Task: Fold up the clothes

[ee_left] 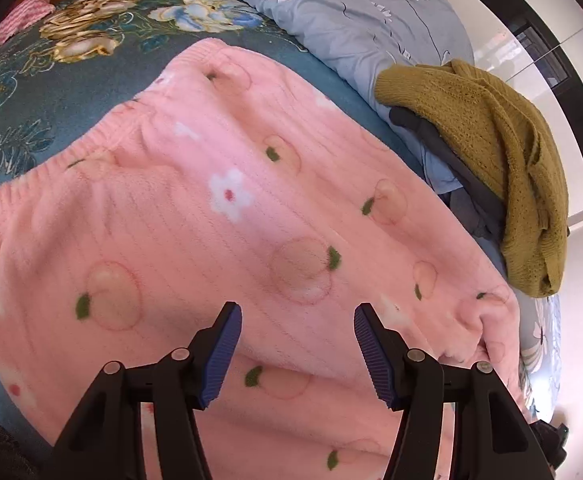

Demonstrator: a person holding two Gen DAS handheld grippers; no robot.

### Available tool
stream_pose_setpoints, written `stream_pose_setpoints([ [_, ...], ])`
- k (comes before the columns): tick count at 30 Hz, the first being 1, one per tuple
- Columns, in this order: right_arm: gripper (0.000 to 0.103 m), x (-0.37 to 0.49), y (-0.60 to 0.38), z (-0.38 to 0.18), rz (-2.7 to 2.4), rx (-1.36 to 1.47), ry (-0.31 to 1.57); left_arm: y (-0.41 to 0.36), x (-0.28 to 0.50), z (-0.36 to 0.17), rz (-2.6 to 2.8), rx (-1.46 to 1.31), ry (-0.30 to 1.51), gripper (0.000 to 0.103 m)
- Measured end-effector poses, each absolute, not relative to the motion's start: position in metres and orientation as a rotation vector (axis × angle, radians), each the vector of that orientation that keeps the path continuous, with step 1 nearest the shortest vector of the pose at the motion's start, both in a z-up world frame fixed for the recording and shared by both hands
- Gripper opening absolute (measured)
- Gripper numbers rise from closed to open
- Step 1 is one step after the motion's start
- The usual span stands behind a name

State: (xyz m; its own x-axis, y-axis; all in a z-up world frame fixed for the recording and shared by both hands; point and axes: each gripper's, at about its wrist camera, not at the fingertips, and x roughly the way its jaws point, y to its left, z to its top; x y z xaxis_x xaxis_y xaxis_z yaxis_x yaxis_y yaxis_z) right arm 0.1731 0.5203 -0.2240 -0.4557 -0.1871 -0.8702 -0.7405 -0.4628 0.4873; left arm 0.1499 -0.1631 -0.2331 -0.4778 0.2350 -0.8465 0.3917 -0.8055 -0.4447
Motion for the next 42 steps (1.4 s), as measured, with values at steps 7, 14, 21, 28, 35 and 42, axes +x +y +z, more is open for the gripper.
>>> stream_pose_setpoints([
  [7, 0.010, 0.090, 0.511, -0.175, 2.168, -1.327, 1.262, -0.172, 0.157, -0.226, -2.428, 1.487, 0.953, 0.063],
  [14, 0.031, 0.023, 0.519, -0.170, 2.240, -1.392, 1.264, -0.178, 0.165, -0.223, -2.394, 1.469, 0.927, 0.063],
  [21, 0.045, 0.058, 0.529, -0.163, 2.394, -1.296, 1.051, -0.184, 0.168, -0.226, -2.359, 1.460, 0.965, 0.063],
  [28, 0.045, 0.078, 0.570, -0.219, 2.192, -1.287, 1.194, -0.166, 0.160, -0.224, -2.393, 1.506, 0.804, 0.063],
  [35, 0.053, 0.047, 0.583, -0.234, 2.136, -1.129, 1.397, -0.164, 0.159, -0.226, -2.367, 1.513, 0.751, 0.063],
  [42, 0.053, 0.013, 0.571, -0.222, 2.225, -1.077, 1.362, -0.166, 0.158, -0.228, -2.345, 1.512, 0.775, 0.063],
])
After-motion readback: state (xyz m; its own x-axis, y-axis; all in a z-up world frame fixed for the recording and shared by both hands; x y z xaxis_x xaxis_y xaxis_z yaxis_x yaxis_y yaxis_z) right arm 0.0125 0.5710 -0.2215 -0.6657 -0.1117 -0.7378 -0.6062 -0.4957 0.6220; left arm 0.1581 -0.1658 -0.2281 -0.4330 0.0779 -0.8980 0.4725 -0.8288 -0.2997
